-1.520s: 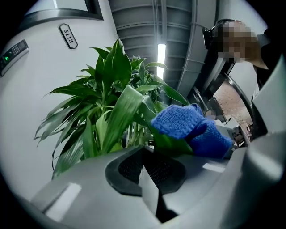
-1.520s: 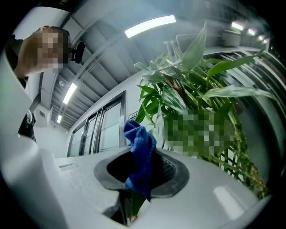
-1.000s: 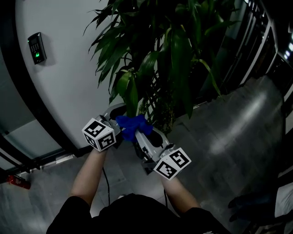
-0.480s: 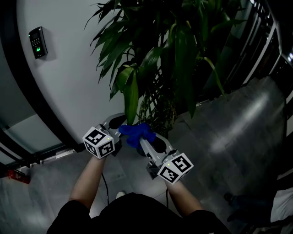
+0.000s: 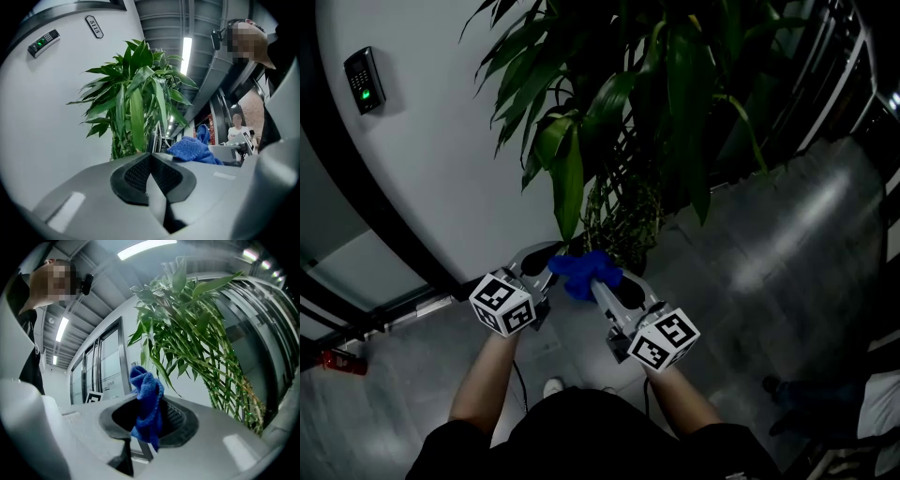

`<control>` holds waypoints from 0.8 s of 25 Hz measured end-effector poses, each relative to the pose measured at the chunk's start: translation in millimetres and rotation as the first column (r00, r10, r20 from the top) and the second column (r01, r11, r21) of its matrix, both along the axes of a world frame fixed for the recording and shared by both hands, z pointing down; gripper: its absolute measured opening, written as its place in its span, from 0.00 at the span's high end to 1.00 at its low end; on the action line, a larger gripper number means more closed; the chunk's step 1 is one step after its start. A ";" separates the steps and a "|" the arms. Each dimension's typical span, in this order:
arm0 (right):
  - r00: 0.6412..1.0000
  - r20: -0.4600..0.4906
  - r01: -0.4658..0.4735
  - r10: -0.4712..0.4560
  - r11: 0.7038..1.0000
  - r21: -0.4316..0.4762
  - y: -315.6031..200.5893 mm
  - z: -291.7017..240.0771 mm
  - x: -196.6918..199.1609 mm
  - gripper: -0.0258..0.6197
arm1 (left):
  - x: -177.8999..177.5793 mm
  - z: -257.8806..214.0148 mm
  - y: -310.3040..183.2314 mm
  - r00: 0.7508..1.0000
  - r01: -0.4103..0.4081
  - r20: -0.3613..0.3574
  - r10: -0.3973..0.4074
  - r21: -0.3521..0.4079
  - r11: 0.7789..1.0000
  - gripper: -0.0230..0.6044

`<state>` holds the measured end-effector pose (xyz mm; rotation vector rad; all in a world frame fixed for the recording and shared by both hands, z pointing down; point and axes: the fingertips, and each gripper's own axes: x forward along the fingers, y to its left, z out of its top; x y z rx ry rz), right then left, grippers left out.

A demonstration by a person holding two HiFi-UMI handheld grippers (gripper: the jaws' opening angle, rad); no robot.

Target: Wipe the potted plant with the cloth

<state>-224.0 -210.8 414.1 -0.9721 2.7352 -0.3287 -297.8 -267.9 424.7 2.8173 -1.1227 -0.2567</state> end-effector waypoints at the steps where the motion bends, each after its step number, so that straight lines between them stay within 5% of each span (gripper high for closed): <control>1: 1.000 -0.002 -0.009 0.009 1.000 -0.001 0.0 0.9 1.5 0.80 | 0.5 3.2 -0.3 1.000 -0.004 0.005 0.004 -0.003 1.000 0.95; 8: 0.995 -0.020 -0.098 0.098 0.995 0.000 3.1 -0.9 20.1 0.80 | 8.5 11.4 1.3 0.996 -0.049 0.070 0.048 0.017 0.999 0.95; 20: 0.977 -0.048 -0.207 0.208 0.978 0.030 25.6 -0.7 37.9 0.80 | 4.3 19.7 15.1 0.992 -0.109 0.059 0.107 0.026 0.994 0.95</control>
